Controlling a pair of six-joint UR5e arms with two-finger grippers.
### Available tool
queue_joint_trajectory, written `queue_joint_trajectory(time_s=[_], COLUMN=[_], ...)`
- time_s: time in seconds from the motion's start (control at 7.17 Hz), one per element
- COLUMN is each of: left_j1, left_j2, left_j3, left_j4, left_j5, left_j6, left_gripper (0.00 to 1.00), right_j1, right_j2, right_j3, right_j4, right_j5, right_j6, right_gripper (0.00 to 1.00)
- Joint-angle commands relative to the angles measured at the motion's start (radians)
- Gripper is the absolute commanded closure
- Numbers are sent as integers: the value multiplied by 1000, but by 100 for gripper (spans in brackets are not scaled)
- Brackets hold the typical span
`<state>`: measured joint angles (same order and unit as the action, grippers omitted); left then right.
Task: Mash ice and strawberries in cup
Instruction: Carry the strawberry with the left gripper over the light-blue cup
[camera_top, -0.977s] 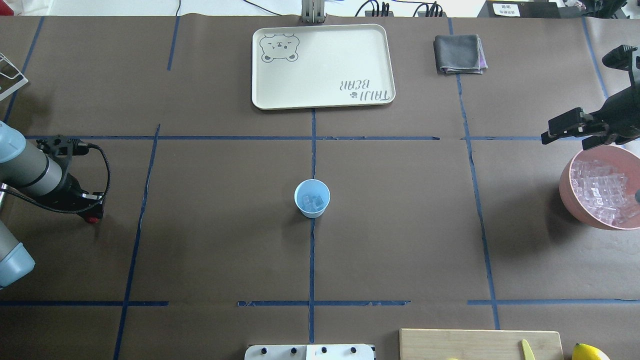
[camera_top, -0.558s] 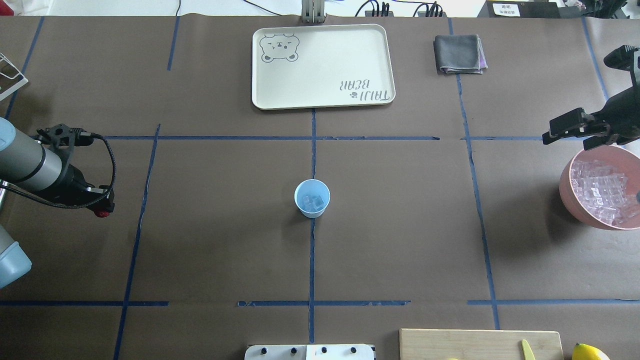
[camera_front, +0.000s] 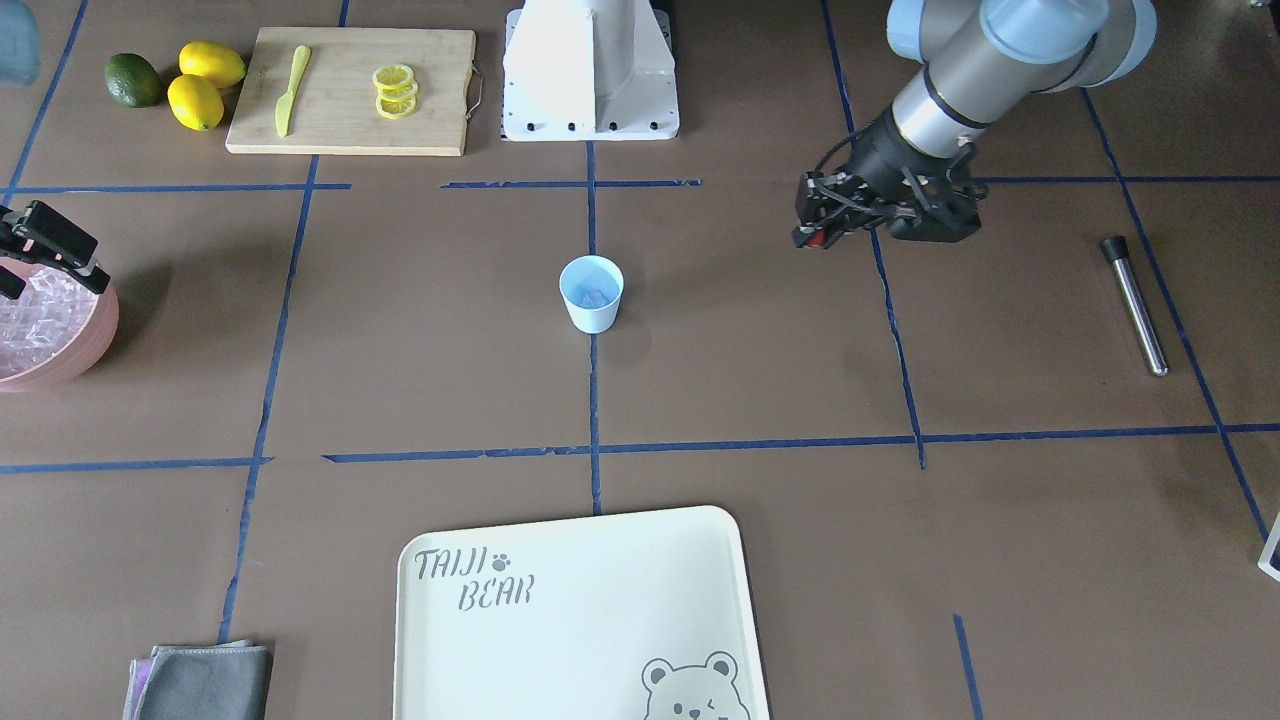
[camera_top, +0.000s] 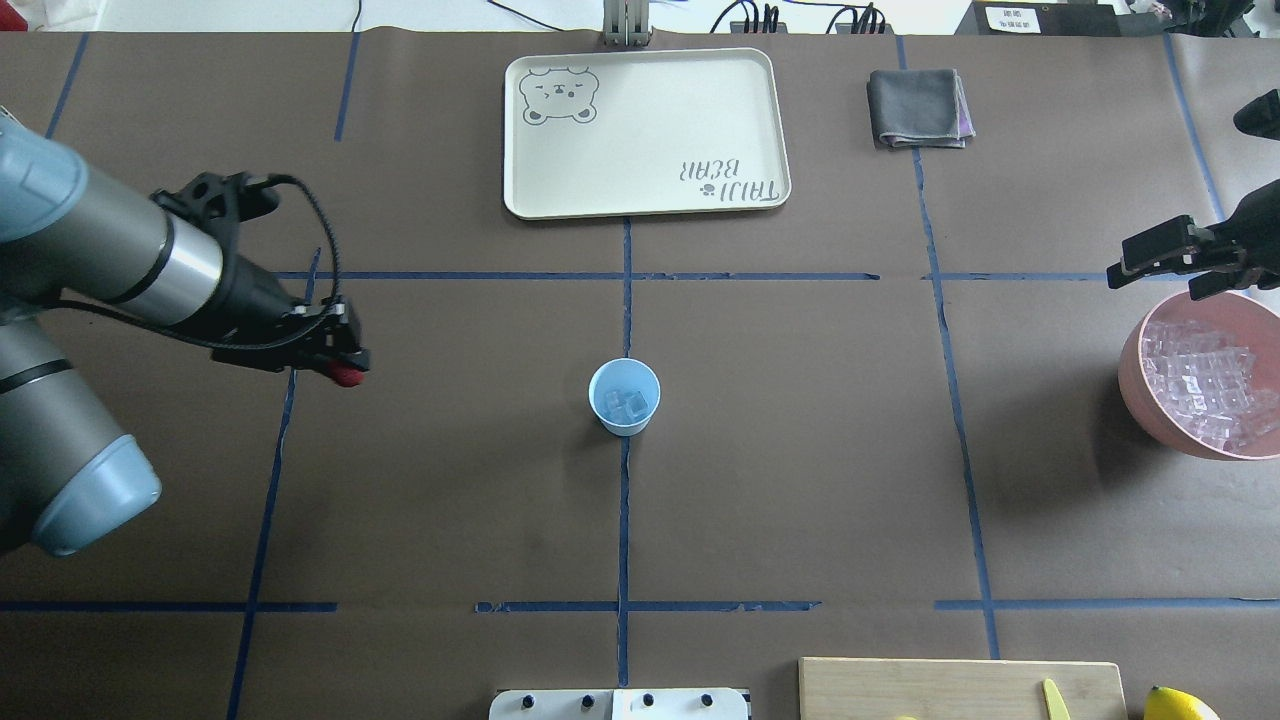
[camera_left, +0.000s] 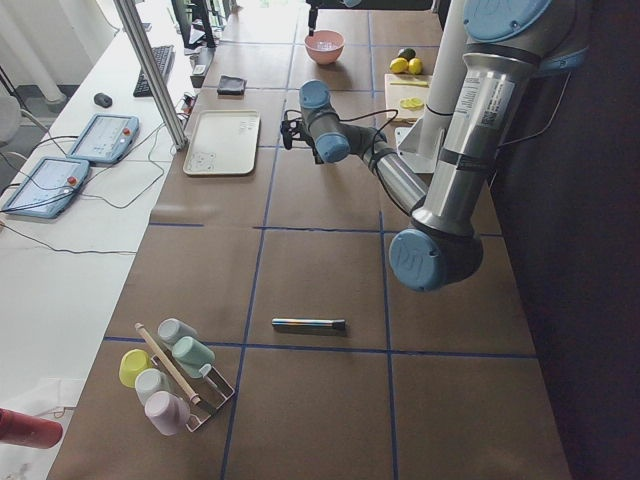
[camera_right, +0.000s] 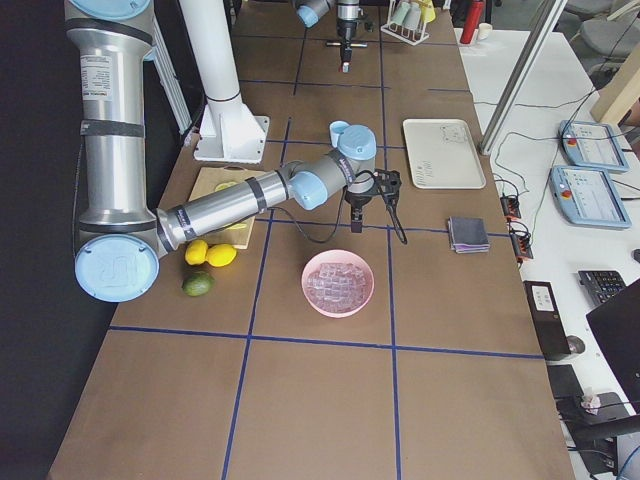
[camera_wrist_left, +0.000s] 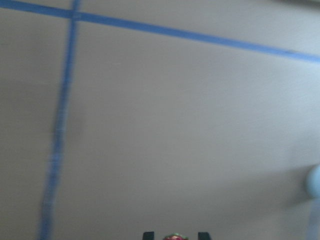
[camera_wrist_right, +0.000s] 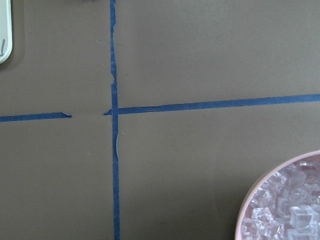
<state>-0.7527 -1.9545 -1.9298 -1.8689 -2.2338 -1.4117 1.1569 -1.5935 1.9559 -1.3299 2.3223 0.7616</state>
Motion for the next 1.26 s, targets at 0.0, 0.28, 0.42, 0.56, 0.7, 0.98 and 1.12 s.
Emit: queue_joint_trajectory(time_s=[0.0,0.28,0.42,0.56,0.7,0.98,1.12], left_j1=[48,139,166,182,187,205,205], left_j2=[-237,-404,-405,-394,-356,-327,-328], left_j3=[162,343,371,371,361,361,350], left_j4=[1,-13,-19,-36,-67,-104,-105], left_j5=[31,197,209,210,209,210,209], left_j6=[-156,-196,-191,-191,-193,-197,-199], left_gripper=[100,100,100,100,100,96,81], right_j1=[16,21,23,26,26,29,30], right_j2=[-25,-31,-29,-29,-29,-28,-31], right_j3=[-3,3,3,5,9,11,23], right_j4=[0,3,2,3,2,2,-2], right_j5=[2,3,3,3,3,5,5], right_j6=[-57,-59,-59,-59,-59,-59,-59], right_gripper=[0,0,0,0,0,0,0])
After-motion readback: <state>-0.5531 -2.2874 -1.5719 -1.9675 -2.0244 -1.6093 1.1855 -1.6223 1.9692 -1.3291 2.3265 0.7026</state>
